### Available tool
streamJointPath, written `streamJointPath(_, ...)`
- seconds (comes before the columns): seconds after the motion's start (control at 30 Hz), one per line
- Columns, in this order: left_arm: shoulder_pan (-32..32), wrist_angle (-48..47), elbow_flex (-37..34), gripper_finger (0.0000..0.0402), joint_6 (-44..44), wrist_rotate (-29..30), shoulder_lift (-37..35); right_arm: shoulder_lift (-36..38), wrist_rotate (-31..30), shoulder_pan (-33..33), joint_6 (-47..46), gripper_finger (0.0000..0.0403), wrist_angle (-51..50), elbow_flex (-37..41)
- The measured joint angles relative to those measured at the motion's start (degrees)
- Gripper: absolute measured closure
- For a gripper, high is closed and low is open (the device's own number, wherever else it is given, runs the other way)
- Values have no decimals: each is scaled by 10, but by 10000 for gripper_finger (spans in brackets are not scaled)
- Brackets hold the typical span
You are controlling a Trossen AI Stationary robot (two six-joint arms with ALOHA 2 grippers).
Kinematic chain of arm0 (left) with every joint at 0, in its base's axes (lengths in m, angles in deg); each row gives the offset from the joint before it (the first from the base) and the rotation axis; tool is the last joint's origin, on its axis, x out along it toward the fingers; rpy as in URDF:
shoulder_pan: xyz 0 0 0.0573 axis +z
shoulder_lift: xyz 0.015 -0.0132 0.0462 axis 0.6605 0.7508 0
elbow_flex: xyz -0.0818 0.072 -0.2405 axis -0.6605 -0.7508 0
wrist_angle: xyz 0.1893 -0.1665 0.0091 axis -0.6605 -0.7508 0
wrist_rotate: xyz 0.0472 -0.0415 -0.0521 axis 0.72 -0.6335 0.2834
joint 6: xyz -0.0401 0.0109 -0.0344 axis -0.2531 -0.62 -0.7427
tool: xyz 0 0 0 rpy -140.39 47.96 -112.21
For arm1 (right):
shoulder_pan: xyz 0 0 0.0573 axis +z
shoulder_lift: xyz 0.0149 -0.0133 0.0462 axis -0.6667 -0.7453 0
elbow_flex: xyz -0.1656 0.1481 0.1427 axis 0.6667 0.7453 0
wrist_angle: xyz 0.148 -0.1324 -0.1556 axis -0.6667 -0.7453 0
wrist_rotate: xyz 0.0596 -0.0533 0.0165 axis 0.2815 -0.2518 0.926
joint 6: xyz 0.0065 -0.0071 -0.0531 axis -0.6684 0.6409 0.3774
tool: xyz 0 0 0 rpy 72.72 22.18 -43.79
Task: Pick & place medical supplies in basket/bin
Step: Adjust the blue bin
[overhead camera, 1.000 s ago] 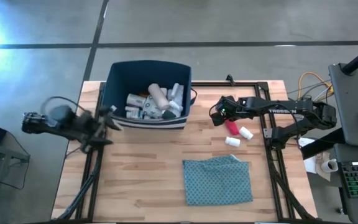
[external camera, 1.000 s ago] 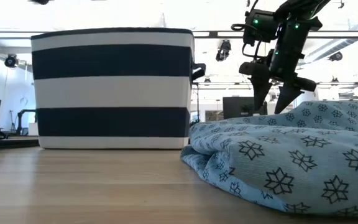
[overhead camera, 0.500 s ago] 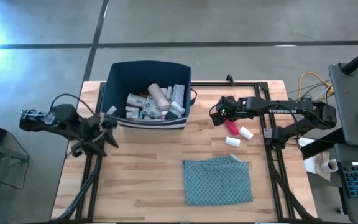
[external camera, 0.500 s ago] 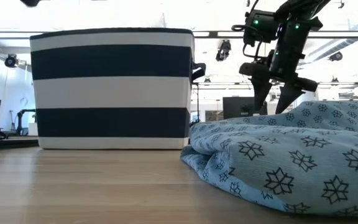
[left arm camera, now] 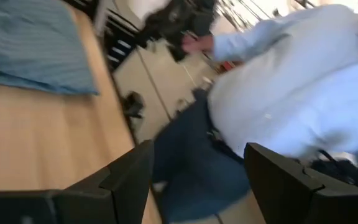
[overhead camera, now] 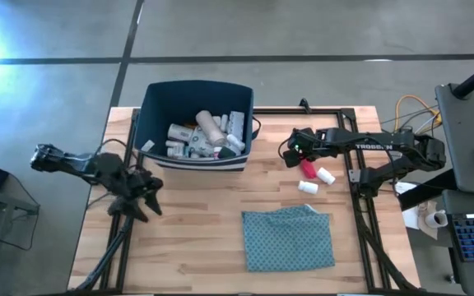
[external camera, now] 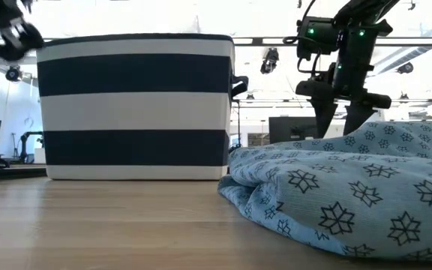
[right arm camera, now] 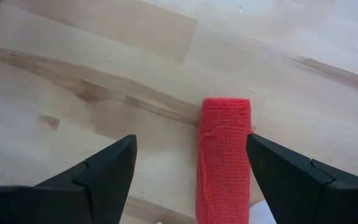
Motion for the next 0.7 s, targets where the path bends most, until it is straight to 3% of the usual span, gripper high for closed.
streamJointPath(0.23, 17, 139, -118, 171, 46, 117, -45, 0, 0, 0, 1, 110, 0, 0)
streamJointPath(0.5, 81, 143, -174, 171, 168, 260, -52, 0, 15, 0, 13, 110, -1, 0)
streamJointPath(0.7, 170, 138, -204, 171, 183, 276, -56, 0, 32, 0, 26, 110, -6, 0)
